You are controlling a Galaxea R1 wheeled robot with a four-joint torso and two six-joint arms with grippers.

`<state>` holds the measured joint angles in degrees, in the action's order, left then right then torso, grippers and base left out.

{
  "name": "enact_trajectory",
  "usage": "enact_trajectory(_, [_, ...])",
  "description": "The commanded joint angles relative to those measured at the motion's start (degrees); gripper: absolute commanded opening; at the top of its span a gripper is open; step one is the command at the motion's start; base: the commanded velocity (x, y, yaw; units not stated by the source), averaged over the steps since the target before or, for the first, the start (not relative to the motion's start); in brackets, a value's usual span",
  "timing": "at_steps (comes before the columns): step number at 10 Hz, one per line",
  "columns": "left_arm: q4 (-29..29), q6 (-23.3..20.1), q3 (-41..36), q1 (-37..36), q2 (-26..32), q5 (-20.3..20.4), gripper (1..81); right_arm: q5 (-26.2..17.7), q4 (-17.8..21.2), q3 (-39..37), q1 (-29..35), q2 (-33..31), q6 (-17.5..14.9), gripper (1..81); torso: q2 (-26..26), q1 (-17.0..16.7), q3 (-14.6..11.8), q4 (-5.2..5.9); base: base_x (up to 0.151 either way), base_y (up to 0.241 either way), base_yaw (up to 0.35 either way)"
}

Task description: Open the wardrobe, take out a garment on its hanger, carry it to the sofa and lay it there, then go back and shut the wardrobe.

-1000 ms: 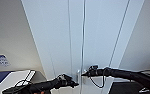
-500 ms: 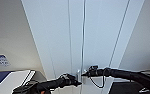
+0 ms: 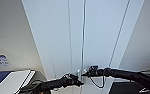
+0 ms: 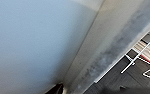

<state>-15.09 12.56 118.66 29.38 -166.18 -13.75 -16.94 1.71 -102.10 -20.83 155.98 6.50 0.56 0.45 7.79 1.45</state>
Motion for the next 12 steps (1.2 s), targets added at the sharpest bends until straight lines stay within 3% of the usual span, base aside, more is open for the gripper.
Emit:
enact_trajectory(1, [0.15,-0.69,-1.85,-11.22,-2.66,2.68,81.1,2.17,0.49,2.26,9.27,0.77,-0.26,81.1,0.0,0.0,0.0,0.0,0.0,0.0,0.0])
enact_trajectory(7, [0.24,0.8,-12.83,-10.79,-1.17,4.08,81.1,2.44,0.4,6.83,7.25,-0.64,-0.17,81.1,-0.02,0.04,0.0,0.0,0.0,0.0,0.0])
enact_trajectory(12, [-0.64,0.63,-20.57,-6.58,0.67,4.08,81.1,5.87,0.67,10.7,4.43,-2.49,-0.17,81.1,-0.07,0.13,0.05,0.02,0.0,0.0,0.0])
